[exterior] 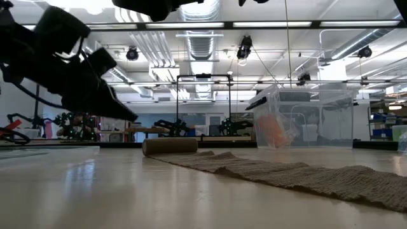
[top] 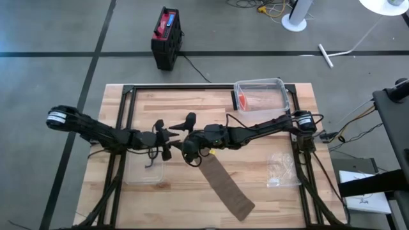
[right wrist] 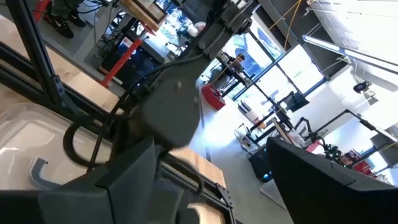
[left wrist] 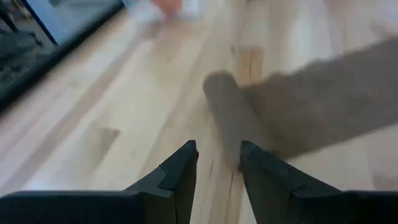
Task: Roll bandage
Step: Roll the brown bandage
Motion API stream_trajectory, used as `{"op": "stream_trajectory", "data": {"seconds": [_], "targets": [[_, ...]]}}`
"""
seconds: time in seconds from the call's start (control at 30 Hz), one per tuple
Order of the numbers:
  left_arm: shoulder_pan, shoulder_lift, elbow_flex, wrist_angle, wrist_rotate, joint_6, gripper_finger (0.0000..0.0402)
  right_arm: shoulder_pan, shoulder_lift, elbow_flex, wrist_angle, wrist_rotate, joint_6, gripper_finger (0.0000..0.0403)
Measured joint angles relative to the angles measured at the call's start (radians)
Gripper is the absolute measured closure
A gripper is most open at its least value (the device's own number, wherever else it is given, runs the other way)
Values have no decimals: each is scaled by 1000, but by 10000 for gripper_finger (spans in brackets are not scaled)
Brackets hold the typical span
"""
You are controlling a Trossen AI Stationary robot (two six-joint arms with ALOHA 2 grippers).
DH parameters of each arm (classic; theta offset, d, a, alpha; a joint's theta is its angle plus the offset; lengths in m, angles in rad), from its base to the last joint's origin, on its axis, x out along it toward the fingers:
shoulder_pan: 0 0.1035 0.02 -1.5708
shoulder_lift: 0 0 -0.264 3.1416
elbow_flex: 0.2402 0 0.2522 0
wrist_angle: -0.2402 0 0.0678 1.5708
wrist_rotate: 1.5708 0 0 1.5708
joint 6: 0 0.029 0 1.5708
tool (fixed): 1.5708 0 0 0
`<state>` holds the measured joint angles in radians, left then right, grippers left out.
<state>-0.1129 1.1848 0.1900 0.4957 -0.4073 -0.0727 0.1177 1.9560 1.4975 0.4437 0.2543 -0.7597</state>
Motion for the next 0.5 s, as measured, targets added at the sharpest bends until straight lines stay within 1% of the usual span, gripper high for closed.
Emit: {"op": "stream_trajectory", "data": {"seconds": [0.1,0.3,0.5], "targets": [[10,73,7,13,10,0,285,0,0,0,0,0,0,103],[12,187,4,154,9,0,279,0,0,0,0,0,0,96],[12,240,5,201,9,-19,263,0,0,0,0,0,0,101]]}}
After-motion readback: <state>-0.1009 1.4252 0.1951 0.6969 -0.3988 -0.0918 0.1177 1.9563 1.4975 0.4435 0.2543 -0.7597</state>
